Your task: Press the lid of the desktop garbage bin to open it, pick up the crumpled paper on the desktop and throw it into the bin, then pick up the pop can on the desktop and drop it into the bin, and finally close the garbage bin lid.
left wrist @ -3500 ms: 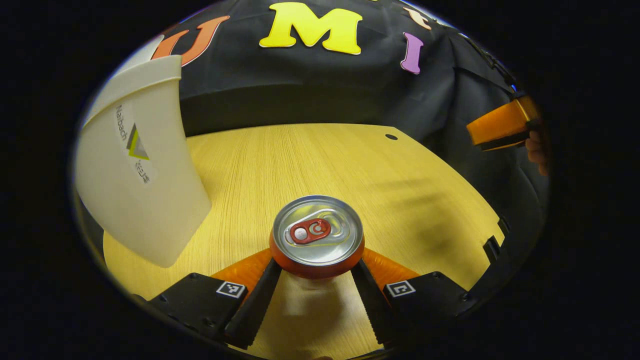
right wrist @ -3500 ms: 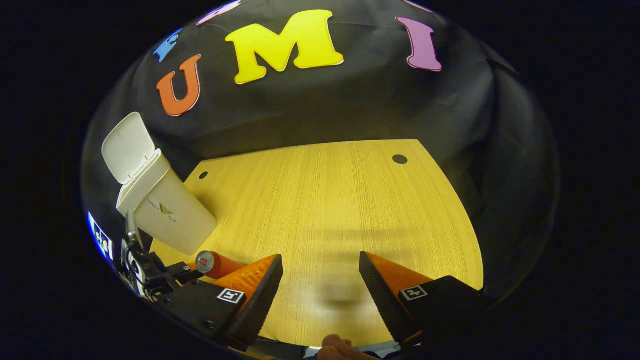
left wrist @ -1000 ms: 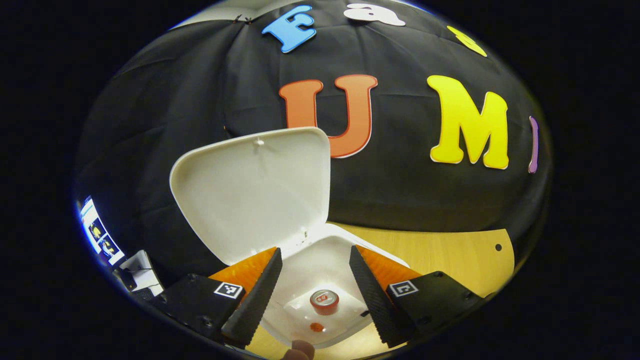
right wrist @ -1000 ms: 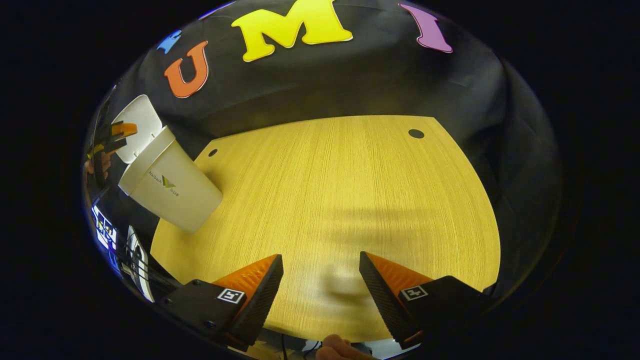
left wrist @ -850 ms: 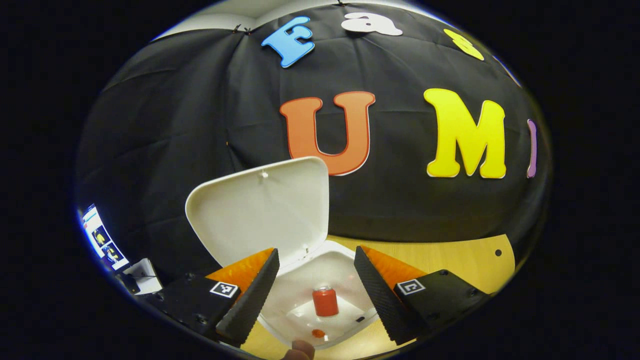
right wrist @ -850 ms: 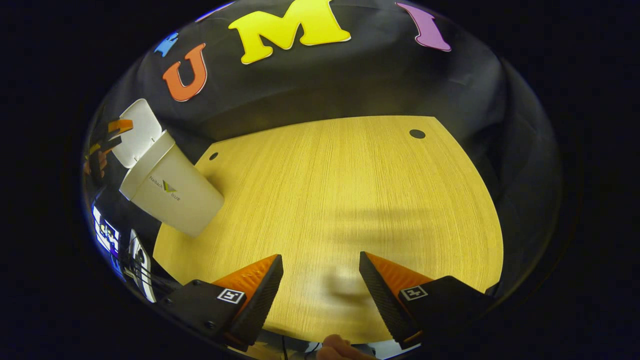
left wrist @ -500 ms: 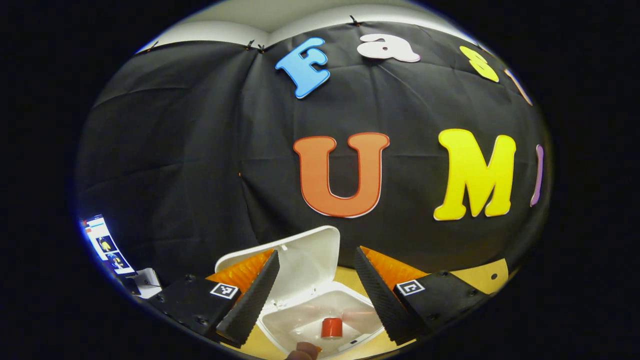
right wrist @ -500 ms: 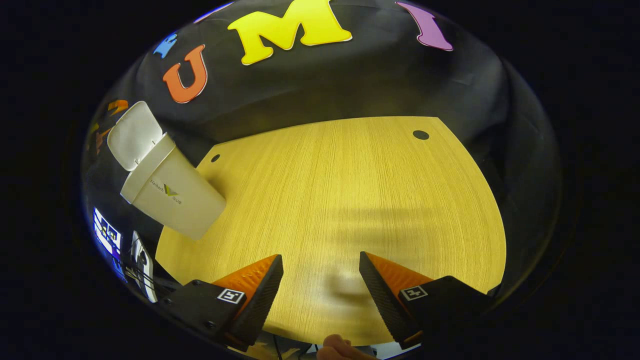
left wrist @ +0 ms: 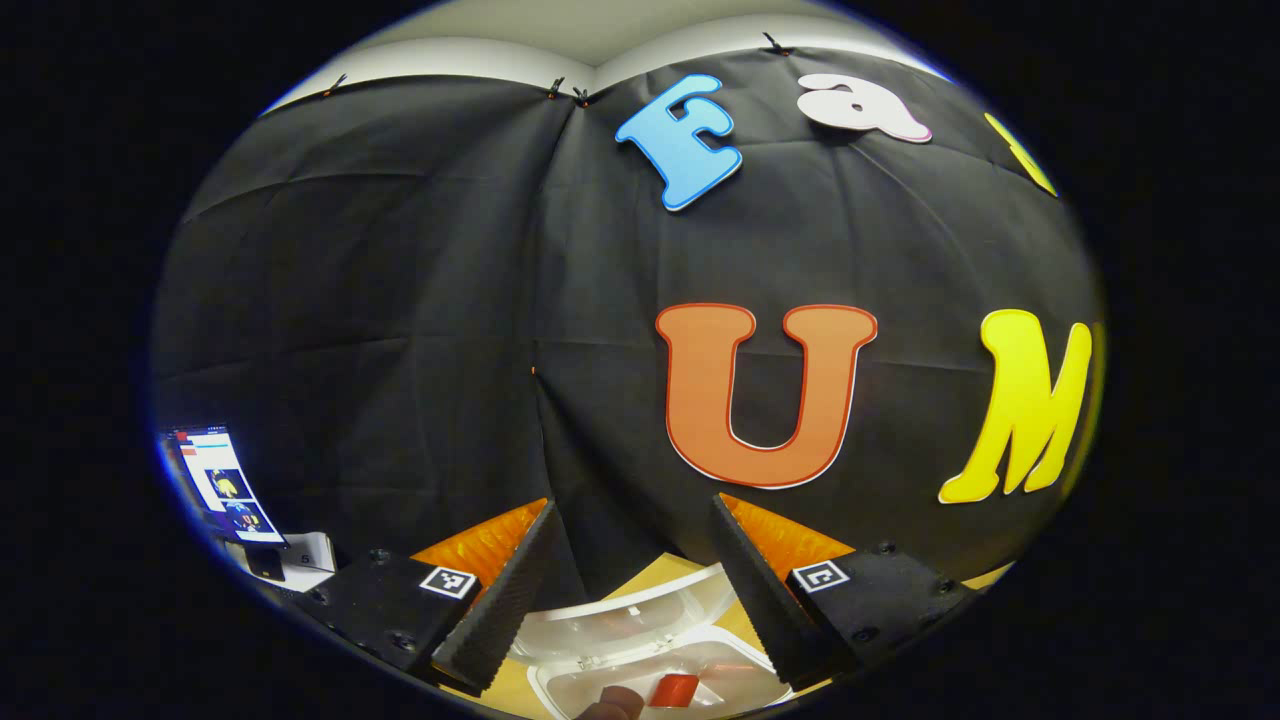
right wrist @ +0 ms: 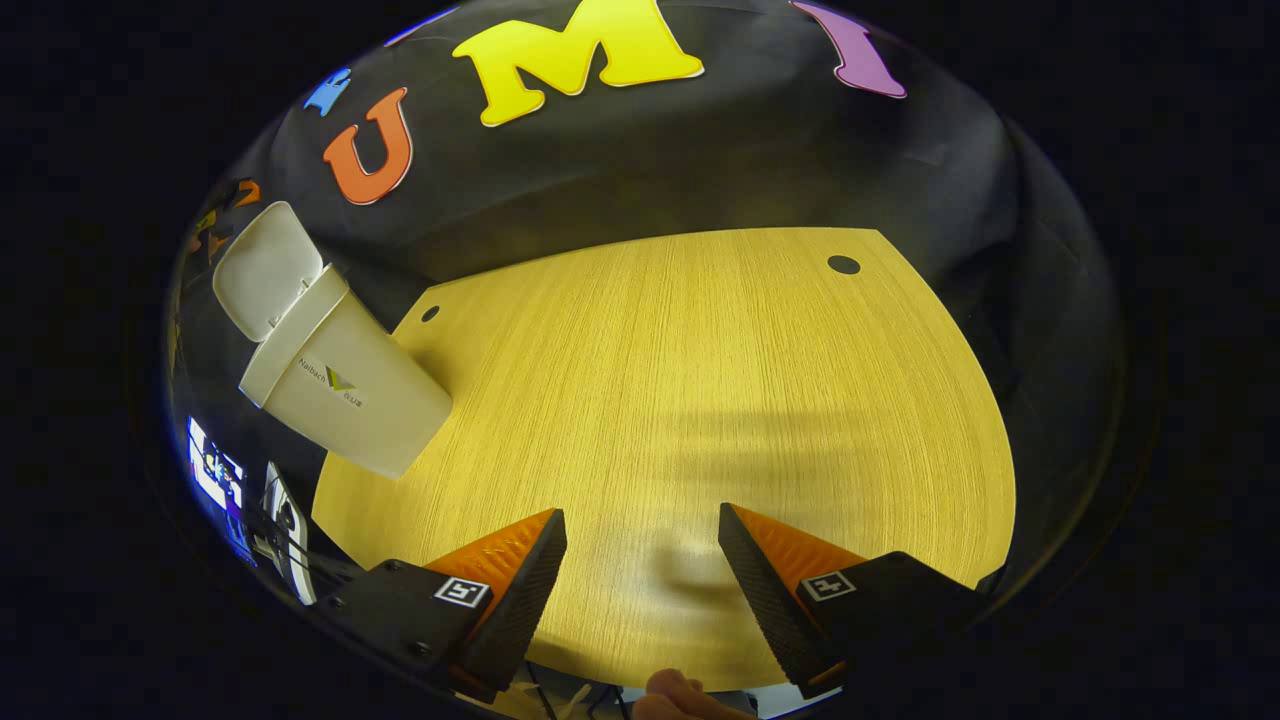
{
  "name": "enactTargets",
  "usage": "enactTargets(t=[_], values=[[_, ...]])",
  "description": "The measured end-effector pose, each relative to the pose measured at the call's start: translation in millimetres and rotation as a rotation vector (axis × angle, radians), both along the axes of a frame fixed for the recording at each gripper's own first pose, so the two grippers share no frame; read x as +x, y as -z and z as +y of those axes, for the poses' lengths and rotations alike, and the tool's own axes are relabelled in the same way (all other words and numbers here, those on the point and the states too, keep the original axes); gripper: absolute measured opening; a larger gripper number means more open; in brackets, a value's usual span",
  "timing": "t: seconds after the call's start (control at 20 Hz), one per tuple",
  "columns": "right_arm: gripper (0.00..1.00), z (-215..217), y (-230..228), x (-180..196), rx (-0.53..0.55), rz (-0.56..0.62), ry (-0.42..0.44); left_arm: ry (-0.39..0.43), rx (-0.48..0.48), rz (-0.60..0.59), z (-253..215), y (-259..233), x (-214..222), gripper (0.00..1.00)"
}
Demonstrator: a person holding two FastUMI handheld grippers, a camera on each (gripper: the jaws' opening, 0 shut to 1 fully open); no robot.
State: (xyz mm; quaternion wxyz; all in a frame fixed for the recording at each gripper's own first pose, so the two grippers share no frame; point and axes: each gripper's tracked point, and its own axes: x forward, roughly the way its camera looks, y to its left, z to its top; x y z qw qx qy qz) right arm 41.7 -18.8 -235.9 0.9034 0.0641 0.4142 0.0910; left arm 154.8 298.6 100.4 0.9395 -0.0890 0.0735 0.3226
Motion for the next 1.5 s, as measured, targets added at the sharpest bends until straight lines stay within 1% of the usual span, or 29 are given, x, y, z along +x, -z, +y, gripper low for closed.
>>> enactTargets(t=[0.05,0.1,0.15,0.2,0.25,0.3,0.4,0.45,0.6,0.7,0.8,1.0,1.05,1.1,1.15,1.2,1.25,1.3,1.35,1.4,1.45,1.5], values=[[0.93,-0.2,1.1,0.0,-0.003,0.002,-0.001,0.003,-0.021,0.014,-1.3,8.6,5.2,0.98],[0.96,-1.1,1.7,-0.5,-0.005,0.004,-0.004,0.003,-0.047,0.029,-3.2,17.1,8.4,0.98],[0.93,-2.7,2.6,-0.9,-0.007,0.006,-0.006,-0.002,-0.071,0.043,-4.7,24.4,8.9,0.99],[0.96,-3.9,2.6,-0.3,-0.007,0.008,-0.005,-0.001,-0.093,0.049,-7.7,29.0,7.9,0.99],[0.96,-4.8,4.2,-0.4,-0.004,0.009,-0.005,-0.005,-0.094,0.028,-9.8,26.7,7.9,0.99],[0.96,-5.5,4.2,0.0,0.000,0.010,-0.005,-0.004,-0.099,0.031,-11.8,26.6,6.4,1.00],[0.96,-7.7,6.6,-1.0,0.002,0.012,-0.009,0.002,-0.105,0.031,-21.0,28.3,-1.6,0.99],[0.96,-8.2,8.9,-1.8,0.004,0.015,-0.011,-0.009,-0.110,0.026,-27.6,29.4,-6.5,0.99],[0.96,-7.7,13.6,-5.3,0.018,0.021,-0.022,-0.001,-0.124,0.012,-55.4,35.5,-21.0,0.99],[0.96,-6.9,17.2,-7.4,0.026,0.025,-0.036,0.000,-0.105,0.017,-72.7,42.2,-32.6,0.99],[0.96,-7.0,21.0,-9.7,0.030,0.028,-0.052,-0.003,-0.100,0.016,-92.0,53.6,-40.0,0.99],[0.96,-11.4,27.7,-13.7,0.037,0.033,-0.085,-0.016,-0.124,0.032,-126.3,85.4,-53.9,0.99],[0.96,-14.3,29.7,-14.2,0.033,0.031,-0.095,-0.018,-0.124,0.044,-134.7,101.6,-56.9,0.99],[0.96,-17.4,30.7,-14.0,0.029,0.030,-0.103,-0.022,-0.116,0.055,-139.1,108.1,-59.0,0.94],[0.93,-19.2,32.4,-13.6,0.027,0.032,-0.109,-0.027,-0.111,0.068,-142.7,114.7,-60.6,0.99],[0.96,-20.4,33.7,-13.3,0.030,0.037,-0.114,-0.031,-0.105,0.075,-146.1,119.3,-61.4,0.99],[0.96,-21.8,36.0,-14.5,0.032,0.042,-0.119,-0.035,-0.101,0.082,-149.5,124.0,-61.4,1.00],[0.93,-23.5,38.3,-14.7,0.030,0.046,-0.125,-0.038,-0.105,0.089,-152.0,128.7,-62.0,1.00],[0.93,-24.3,39.6,-15.5,0.028,0.050,-0.131,-0.040,-0.110,0.094,-155.1,134.3,-63.5,0.99],[0.96,-24.7,41.4,-15.7,0.024,0.054,-0.136,-0.043,-0.118,0.102,-158.8,140.0,-64.8,0.99],[0.93,-25.5,44.1,-16.4,0.024,0.059,-0.140,-0.042,-0.127,0.114,-161.7,146.7,-65.1,0.99],[0.93,-25.7,44.3,-16.8,0.024,0.061,-0.144,-0.040,-0.135,0.128,-165.9,145.4,-64.2,0.99]])
